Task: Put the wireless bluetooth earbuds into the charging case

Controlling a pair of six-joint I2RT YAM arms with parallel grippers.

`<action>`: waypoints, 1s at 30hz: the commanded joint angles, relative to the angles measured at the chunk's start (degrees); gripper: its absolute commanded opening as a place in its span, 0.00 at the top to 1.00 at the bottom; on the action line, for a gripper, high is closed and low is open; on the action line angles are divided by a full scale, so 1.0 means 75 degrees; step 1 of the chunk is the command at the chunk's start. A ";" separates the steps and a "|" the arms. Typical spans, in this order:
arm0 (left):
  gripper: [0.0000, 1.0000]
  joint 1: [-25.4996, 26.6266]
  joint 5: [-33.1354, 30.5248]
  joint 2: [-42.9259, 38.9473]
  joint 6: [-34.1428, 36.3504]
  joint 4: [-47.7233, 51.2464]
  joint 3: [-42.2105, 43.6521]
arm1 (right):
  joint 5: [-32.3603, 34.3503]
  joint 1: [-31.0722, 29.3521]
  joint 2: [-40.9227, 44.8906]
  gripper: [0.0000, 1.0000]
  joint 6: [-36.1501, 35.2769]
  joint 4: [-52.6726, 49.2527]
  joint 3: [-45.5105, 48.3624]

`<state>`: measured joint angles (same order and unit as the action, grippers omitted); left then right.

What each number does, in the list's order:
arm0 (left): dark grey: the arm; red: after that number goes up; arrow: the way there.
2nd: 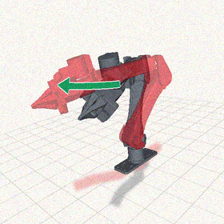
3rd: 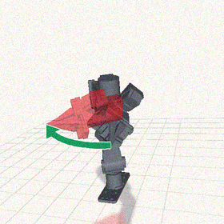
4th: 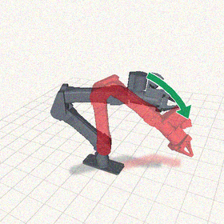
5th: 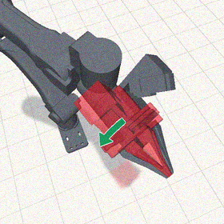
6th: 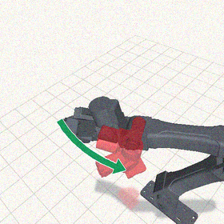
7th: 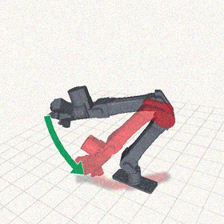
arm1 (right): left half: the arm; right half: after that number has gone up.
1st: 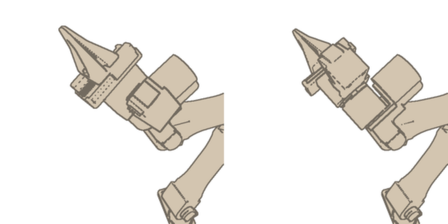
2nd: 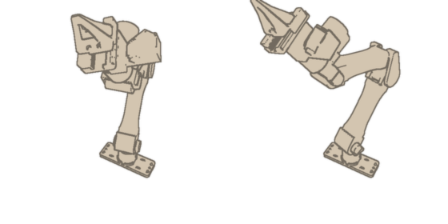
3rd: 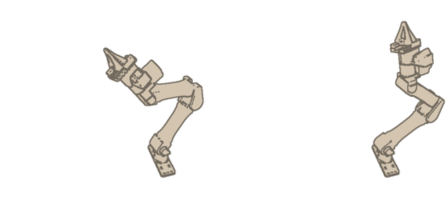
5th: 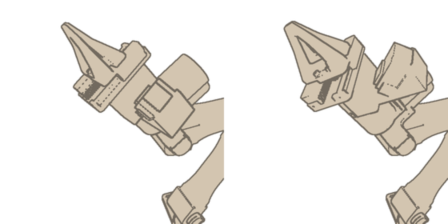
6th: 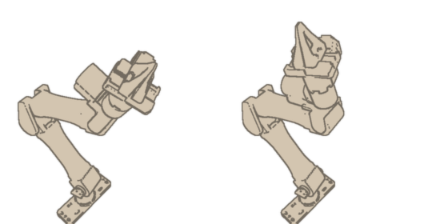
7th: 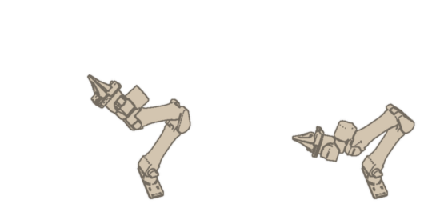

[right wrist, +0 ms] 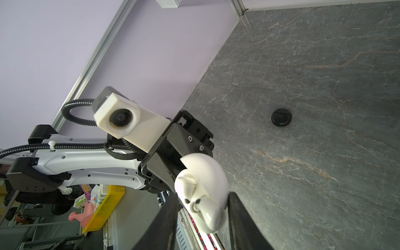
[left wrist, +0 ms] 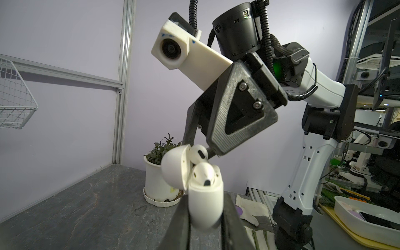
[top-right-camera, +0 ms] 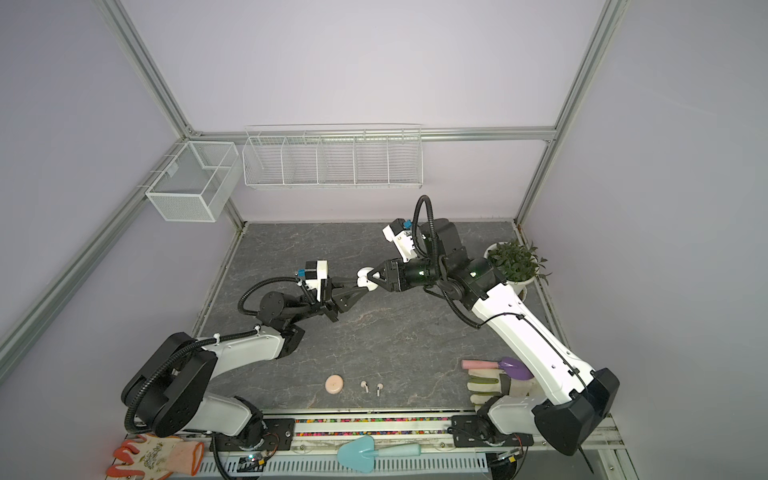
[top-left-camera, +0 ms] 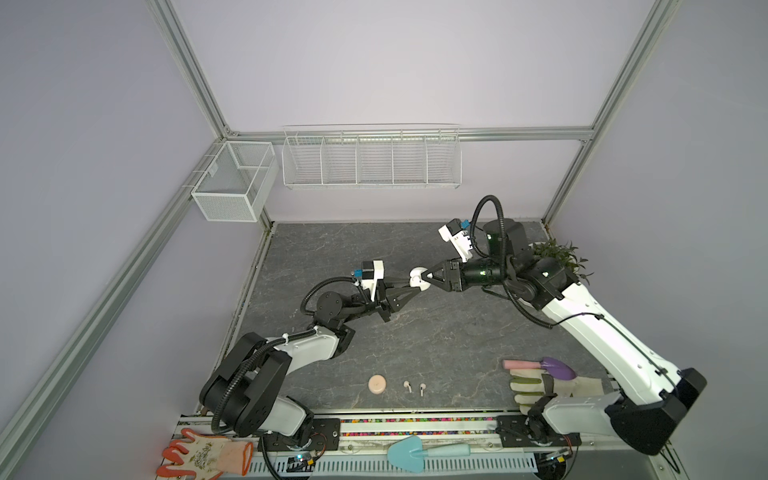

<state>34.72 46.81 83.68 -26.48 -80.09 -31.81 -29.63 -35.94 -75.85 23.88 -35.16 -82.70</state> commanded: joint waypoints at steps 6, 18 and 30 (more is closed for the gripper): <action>1.00 0.0029 -0.0012 -0.0106 -0.0032 -0.0149 0.0105 | 0.0285 -0.0088 0.0329 0.57 -0.0391 -0.0547 -0.0373; 1.00 0.0023 0.0004 -0.0065 -0.0071 -0.0149 0.0091 | 0.0221 -0.0085 0.0242 0.52 -0.0418 -0.0569 -0.0464; 1.00 0.0023 0.0012 -0.0072 -0.0073 -0.0143 0.0081 | 0.0110 -0.0100 0.0083 0.57 -0.0442 -0.0469 -0.0481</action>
<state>34.79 46.74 83.57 -26.52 -79.79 -31.55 -27.53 -36.42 -74.91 21.37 -39.20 -85.45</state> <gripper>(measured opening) 0.195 0.435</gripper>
